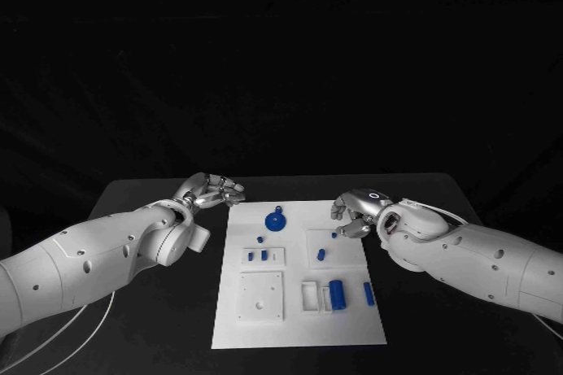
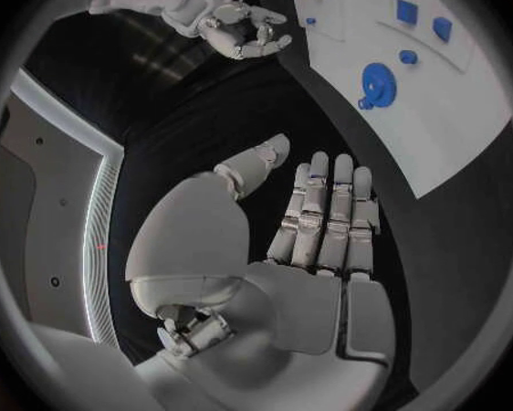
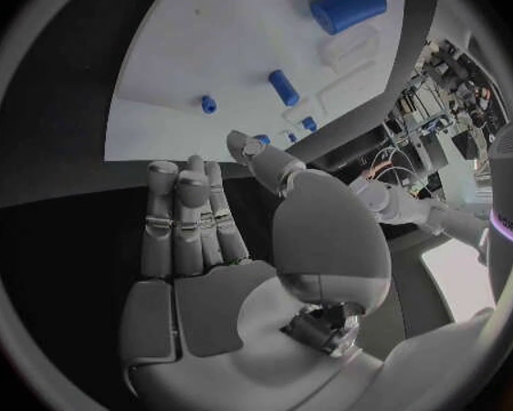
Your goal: Assemble the parts on the task board
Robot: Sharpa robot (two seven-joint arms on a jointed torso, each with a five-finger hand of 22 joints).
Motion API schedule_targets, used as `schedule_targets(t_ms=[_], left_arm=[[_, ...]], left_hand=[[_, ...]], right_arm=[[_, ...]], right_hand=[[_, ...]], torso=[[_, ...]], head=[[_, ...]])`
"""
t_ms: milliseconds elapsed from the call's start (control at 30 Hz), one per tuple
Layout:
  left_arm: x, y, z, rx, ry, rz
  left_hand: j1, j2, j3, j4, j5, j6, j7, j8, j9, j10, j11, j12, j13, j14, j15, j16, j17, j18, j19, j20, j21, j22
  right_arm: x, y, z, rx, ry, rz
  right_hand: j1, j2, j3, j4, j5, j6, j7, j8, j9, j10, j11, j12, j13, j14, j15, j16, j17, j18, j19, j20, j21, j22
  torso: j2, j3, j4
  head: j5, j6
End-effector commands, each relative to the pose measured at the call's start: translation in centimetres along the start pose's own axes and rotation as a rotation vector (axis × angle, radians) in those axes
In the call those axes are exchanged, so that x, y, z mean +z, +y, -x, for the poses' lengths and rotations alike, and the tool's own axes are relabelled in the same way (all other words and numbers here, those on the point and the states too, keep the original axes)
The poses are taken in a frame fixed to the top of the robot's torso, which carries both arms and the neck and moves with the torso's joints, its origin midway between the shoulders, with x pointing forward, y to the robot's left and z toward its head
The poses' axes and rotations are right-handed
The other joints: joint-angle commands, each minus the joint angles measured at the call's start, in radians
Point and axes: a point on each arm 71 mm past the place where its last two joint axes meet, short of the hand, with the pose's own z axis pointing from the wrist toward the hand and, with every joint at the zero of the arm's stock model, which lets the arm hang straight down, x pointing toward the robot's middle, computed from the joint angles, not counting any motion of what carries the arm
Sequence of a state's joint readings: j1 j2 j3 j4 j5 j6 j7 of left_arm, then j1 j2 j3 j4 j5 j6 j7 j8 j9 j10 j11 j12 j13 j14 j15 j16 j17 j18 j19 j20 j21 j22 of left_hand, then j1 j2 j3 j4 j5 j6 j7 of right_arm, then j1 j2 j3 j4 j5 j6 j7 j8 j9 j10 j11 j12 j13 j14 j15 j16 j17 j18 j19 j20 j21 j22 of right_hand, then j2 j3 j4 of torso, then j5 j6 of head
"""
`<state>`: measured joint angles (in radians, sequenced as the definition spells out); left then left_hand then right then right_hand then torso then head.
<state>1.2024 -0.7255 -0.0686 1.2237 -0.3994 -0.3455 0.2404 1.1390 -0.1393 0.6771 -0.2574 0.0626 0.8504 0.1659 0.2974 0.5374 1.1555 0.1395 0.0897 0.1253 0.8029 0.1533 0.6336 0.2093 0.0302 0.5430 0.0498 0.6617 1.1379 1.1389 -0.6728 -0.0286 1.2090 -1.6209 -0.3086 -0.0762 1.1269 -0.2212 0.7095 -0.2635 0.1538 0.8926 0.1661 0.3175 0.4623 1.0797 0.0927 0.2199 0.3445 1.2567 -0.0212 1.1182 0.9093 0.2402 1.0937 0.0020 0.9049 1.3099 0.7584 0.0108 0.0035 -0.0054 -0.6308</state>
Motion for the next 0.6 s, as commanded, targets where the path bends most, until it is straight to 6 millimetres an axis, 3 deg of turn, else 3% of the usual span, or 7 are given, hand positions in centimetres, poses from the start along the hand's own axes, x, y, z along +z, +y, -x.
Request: schedule_targets(t_ms=[33, 600], left_arm=[[-0.2, -0.5, -0.4, -0.113, 0.009, -0.012], [-0.4, -0.8, -0.9, -0.152, 0.025, -0.009]], left_hand=[[0.002, 0.009, -0.003, -0.003, 0.002, -0.008, 0.001, 0.005, 0.001, -0.008, 0.001, -0.006, -0.002, -0.005, 0.002, -0.008, -0.001, 0.011, -0.006, 0.002, -0.007, 0.000], [-0.001, 0.011, -0.007, 0.000, 0.002, -0.010, 0.002, 0.006, 0.000, -0.014, 0.005, -0.010, -0.007, -0.001, 0.004, -0.023, 0.000, 0.015, -0.006, 0.006, -0.011, 0.002]], right_arm=[[0.1, 0.2, -1.1, -0.073, 0.037, -0.009], [0.5, 0.7, -3.7, -0.114, 0.039, -0.027]], right_hand=[[0.003, -0.010, 0.002, 0.008, -0.007, 0.009, -0.002, 0.005, 0.001, 0.011, -0.001, -0.007, -0.006, 0.011, 0.000, 0.007, -0.003, 0.022, 0.007, -0.002, 0.003, 0.015], [0.014, -0.017, 0.028, 0.026, -0.032, 0.018, -0.005, 0.005, -0.002, 0.045, -0.004, -0.036, -0.038, 0.018, -0.003, 0.013, -0.015, 0.022, 0.017, -0.006, 0.000, 0.014]], torso=[[0.001, -0.0004, -0.0014], [0.003, 0.0002, -0.0017]], head=[[0.001, 0.000], [0.011, -0.007]])
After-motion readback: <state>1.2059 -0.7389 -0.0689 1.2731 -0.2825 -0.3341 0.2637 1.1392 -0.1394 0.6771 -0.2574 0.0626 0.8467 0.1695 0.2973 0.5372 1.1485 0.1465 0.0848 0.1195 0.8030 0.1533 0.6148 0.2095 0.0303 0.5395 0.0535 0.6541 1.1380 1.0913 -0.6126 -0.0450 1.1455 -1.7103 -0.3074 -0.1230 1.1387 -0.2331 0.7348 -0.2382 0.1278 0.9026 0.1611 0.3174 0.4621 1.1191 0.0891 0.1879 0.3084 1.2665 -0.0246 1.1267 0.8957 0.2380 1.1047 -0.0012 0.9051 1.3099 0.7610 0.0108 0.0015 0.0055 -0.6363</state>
